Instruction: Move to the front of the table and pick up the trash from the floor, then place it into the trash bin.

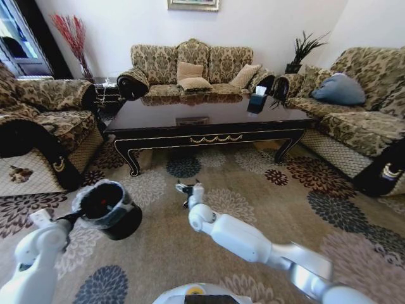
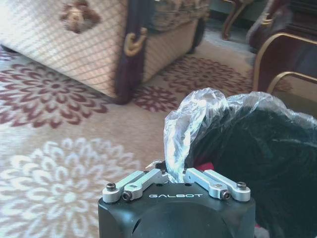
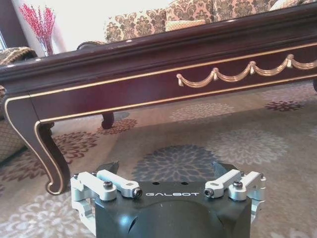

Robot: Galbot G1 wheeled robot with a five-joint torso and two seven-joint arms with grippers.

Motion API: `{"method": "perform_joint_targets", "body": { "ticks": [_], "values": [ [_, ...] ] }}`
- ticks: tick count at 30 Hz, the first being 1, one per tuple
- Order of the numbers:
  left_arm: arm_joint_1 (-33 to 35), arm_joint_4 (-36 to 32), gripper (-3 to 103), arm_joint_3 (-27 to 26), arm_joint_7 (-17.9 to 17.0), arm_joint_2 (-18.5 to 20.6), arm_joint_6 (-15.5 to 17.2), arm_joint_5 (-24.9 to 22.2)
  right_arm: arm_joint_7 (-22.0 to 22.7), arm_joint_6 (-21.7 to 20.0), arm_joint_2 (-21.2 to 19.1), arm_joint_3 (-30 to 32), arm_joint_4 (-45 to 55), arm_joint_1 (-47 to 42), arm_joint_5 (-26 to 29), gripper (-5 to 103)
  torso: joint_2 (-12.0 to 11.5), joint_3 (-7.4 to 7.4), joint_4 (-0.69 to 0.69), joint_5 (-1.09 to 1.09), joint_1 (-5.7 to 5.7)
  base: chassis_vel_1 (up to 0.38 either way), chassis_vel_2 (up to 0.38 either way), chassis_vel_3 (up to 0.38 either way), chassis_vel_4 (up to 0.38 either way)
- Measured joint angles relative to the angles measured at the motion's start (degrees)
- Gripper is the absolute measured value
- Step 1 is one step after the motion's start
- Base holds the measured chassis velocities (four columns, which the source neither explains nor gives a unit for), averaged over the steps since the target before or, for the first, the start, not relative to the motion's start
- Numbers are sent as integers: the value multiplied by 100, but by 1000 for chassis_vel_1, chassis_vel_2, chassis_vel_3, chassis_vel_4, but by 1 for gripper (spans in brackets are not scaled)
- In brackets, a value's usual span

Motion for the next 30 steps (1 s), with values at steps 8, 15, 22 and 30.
{"method": "perform_joint_targets", "body": {
  "ticks": [8,15,22,30],
  "values": [
    [3,326,4,-442,8,393,-2,-176,-1098,727,178,73,-639,-462,-867,100,0,0,3,1,0,0,0,0,0],
    [55,337,4,-568,20,557,13,-284,-1254,793,348,-34,-918,-520,-1105,100,0,-1,2,0,0,0,0,0,0],
    [115,371,4,-697,34,676,17,-383,-1198,758,527,-195,-1102,-351,-1179,100,0,-1,4,0,-1,-93,101,99,-92],
    [41,382,4,-603,37,647,17,-370,-800,377,601,-176,-969,-342,-1251,100,0,3,0,-1,4,-166,195,186,-188]
  ]
}}
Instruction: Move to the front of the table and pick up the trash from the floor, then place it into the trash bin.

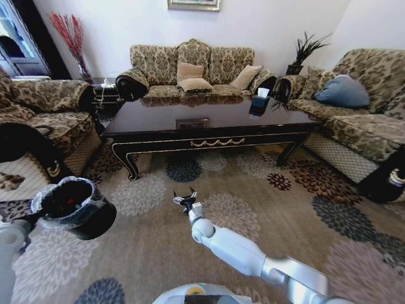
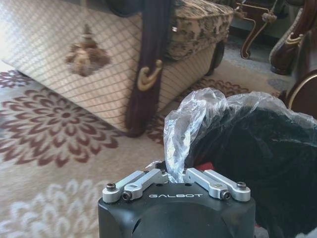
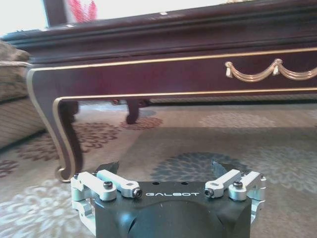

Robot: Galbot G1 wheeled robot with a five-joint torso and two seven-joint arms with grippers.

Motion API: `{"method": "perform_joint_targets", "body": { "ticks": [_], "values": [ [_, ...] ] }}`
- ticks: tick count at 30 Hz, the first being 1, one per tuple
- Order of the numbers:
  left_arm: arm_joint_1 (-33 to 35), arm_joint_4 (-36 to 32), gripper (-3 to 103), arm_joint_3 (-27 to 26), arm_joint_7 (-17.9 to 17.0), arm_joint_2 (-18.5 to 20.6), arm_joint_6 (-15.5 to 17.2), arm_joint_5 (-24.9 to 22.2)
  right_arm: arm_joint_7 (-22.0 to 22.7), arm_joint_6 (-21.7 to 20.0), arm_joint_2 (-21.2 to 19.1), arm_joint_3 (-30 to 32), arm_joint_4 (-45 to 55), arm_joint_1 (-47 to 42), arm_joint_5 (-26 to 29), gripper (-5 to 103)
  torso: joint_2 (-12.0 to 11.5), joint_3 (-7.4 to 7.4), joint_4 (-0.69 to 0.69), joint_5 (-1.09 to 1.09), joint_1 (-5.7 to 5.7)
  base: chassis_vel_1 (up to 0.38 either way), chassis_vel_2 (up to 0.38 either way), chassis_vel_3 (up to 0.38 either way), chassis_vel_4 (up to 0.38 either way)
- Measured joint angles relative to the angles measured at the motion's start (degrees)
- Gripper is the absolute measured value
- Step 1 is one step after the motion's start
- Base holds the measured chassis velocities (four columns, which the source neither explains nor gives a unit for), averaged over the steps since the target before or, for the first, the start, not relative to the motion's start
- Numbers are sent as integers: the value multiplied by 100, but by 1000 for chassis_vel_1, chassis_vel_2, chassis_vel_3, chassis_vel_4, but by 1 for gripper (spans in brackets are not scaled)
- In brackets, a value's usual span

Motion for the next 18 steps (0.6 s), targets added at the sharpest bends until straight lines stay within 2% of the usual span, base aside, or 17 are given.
{"method": "perform_joint_targets", "body": {
  "ticks": [4,6,7,8,10,11,15,16,18],
  "values": [
    [-23,-9,4,60,3,-35,0,25,339,-189,109,61,9,-34,48,100,0,0,-2,0,0,-48,52,48,-77],
    [-23,-34,4,73,2,-48,0,48,613,-419,214,151,17,-61,284,100,0,-4,3,0,-4,23,-27,-12,2],
    [2,-108,4,71,-11,-69,2,59,1151,-964,394,351,135,-83,911,100,1,-5,7,2,-6,38,-35,-30,56],
    [13,-145,4,64,-16,-83,5,61,1383,-1159,463,402,165,-77,1151,100,1,-5,6,2,-6,0,0,0,0],
    [20,-170,4,58,-19,-94,8,63,1521,-1280,506,436,183,-68,1334,100,0,-5,6,1,-6,0,0,0,0],
    [40,-273,4,30,-34,-138,21,65,1818,-1562,618,543,213,-39,1794,100,0,-4,3,1,-5,0,0,0,0],
    [80,-624,4,-109,-90,-227,72,-23,2440,-2147,881,814,154,-27,2691,100,0,-3,1,0,-4,0,0,0,0],
    [90,-886,4,-216,-153,-274,125,-181,2761,-2427,1059,972,35,-33,3109,100,0,-3,2,1,-5,0,0,0,0],
    [89,-994,4,-254,-179,-295,150,-255,2851,-2501,1130,1015,-32,-36,3241,100,0,-4,2,3,-5,0,0,0,0]
  ]
}}
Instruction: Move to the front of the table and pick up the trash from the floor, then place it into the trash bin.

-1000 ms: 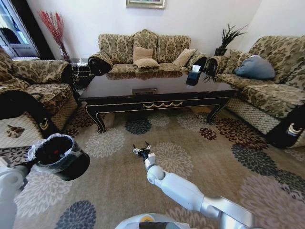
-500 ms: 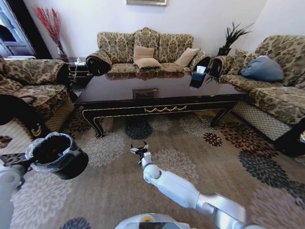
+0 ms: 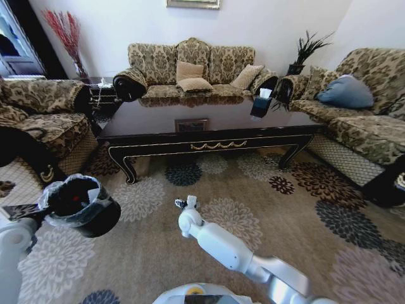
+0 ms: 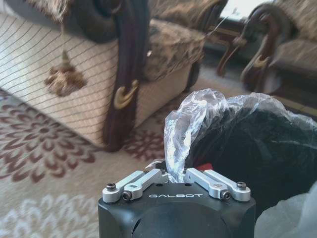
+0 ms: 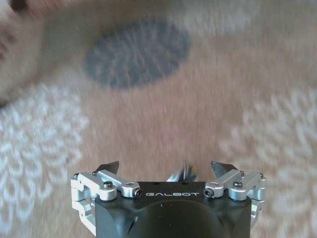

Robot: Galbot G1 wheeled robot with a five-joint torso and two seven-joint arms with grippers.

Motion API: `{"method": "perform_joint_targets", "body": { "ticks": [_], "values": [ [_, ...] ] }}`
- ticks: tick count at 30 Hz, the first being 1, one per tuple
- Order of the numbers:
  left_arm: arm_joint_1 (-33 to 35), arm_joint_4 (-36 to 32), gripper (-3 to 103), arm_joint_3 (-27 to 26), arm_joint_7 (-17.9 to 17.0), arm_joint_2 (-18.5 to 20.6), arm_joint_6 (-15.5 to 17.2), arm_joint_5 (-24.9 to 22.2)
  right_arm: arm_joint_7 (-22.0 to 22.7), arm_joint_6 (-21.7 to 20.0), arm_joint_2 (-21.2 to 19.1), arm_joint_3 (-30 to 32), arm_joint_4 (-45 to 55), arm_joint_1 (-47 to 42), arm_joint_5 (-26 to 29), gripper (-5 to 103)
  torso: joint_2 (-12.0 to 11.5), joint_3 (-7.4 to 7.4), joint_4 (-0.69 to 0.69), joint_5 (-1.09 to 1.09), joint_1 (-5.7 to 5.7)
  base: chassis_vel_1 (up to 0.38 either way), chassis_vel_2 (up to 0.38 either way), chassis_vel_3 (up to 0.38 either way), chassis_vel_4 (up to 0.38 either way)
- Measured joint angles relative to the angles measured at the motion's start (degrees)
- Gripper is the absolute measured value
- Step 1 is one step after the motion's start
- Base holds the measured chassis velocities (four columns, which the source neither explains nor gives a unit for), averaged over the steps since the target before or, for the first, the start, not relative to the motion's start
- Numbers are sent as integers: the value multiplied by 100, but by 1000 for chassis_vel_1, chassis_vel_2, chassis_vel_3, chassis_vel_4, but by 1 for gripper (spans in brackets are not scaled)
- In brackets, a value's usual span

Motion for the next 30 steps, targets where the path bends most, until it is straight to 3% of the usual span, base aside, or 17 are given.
{"method": "perform_joint_targets", "body": {
  "ticks": [4,10,13,19,24,30],
  "values": [
    [-47,-440,4,-32,-68,-127,72,-128,285,-254,181,-34,-306,16,421,100,0,0,0,0,0,0,0,0,0],
    [-55,-568,4,163,-64,-325,72,6,374,-451,454,46,-736,3,676,100,0,0,-1,-2,0,0,0,0,0],
    [-23,-573,4,222,-60,-404,53,96,372,-468,651,333,-1012,-29,685,100,0,1,4,-1,1,0,0,0,0],
    [36,-593,4,238,-53,-439,25,228,325,-430,674,1551,-1290,-60,666,100,0,1,-1,-1,1,0,0,0,0],
    [80,-647,4,256,-54,-450,25,348,275,-402,668,2164,-1331,-65,689,100,0,1,-1,-1,1,0,0,0,0],
    [105,-669,4,307,-55,-487,25,493,-102,-361,662,2377,-1682,-98,589,100,0,1,0,-1,1,0,0,0,0]
  ]
}}
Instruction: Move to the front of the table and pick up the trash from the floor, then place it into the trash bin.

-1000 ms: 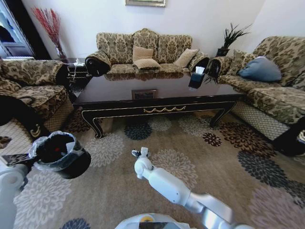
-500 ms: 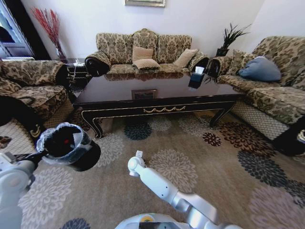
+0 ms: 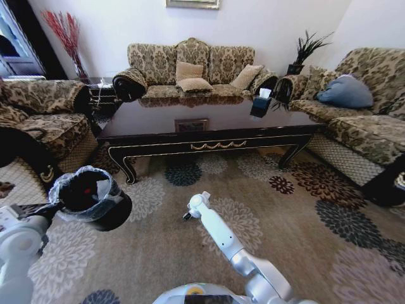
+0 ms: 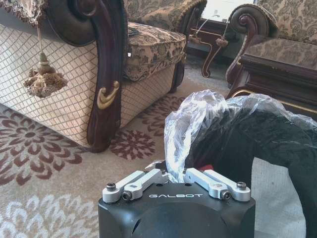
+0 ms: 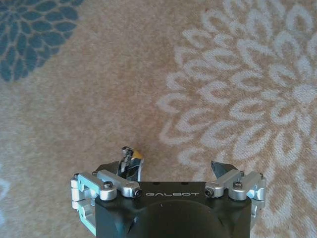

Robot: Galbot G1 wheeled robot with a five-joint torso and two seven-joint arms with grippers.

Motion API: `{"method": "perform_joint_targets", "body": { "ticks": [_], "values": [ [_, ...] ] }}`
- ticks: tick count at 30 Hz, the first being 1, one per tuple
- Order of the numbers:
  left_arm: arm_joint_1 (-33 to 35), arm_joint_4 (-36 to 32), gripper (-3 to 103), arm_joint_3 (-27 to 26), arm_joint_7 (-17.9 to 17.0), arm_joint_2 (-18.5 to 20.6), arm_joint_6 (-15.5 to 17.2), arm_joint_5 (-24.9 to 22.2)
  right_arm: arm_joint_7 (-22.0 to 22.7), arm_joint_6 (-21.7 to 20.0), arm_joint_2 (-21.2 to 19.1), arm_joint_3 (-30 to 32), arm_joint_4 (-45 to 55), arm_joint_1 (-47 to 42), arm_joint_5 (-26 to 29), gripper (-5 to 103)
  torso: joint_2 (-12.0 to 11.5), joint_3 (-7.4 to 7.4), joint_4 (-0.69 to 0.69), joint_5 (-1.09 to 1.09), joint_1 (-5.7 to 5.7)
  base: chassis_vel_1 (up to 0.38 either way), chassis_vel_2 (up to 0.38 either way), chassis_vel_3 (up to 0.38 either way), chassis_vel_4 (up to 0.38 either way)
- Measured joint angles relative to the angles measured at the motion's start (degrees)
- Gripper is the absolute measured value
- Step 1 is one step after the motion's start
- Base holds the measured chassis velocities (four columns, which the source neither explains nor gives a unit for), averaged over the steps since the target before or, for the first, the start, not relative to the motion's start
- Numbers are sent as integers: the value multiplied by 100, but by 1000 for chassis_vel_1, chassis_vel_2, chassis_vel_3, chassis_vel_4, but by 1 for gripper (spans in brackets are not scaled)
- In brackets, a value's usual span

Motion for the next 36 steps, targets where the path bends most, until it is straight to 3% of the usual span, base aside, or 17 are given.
{"method": "perform_joint_targets", "body": {
  "ticks": [11,18,23,36],
  "values": [
    [13,-9,4,97,-12,-91,-13,132,-1212,228,-6,-308,-595,101,-308,100,0,0,0,0,0,0,0,0,0],
    [34,-24,4,97,-44,-85,-13,181,-1570,264,-8,-520,-656,107,-269,100,0,0,0,0,0,0,0,0,0],
    [125,-97,4,43,-95,-78,7,200,-2168,412,-9,-576,-986,151,-345,100,0,0,0,0,0,0,0,0,0],
    [152,-186,4,31,-170,-63,49,215,-2787,535,-11,-306,-1564,270,-533,100,0,0,0,0,0,0,0,0,0]
  ]
}}
